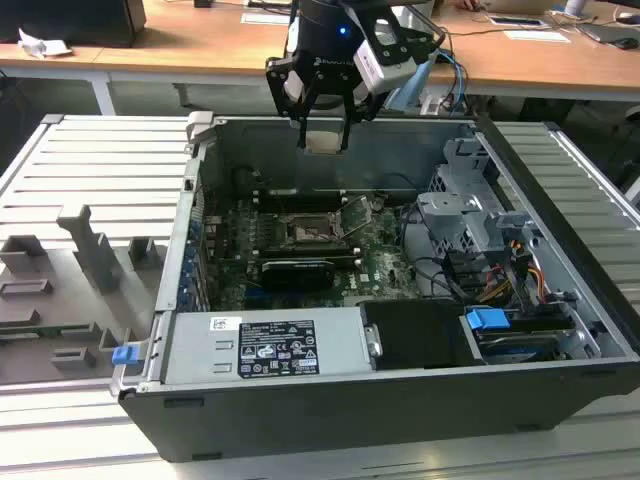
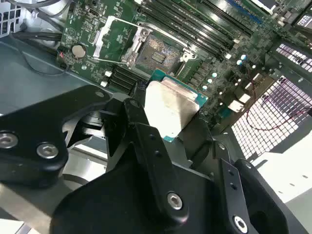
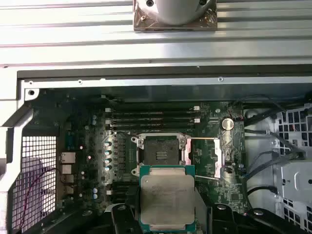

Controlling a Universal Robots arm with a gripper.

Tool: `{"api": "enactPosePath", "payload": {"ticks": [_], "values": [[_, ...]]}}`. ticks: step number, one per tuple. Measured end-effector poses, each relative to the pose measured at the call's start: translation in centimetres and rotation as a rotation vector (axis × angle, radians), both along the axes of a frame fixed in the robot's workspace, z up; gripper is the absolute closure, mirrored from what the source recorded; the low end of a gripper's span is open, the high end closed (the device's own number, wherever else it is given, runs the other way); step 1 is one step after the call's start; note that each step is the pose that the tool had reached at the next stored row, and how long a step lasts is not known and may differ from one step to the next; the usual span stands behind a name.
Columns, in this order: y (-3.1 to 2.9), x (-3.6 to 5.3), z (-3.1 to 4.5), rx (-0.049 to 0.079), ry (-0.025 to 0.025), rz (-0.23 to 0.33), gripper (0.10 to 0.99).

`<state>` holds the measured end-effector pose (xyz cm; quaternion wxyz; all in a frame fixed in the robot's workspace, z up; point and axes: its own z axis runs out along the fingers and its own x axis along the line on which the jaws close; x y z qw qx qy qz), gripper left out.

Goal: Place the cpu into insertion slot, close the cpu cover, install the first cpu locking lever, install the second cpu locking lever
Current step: 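Place the cpu into insertion slot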

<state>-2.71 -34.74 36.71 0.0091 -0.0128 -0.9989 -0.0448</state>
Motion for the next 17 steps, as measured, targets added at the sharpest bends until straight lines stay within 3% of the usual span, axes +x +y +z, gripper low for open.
{"api": "enactPosePath", "payload": {"ticks": [17], "values": [[0.0,0.0,0.0,0.0,0.0,-0.048,0.545]]}}
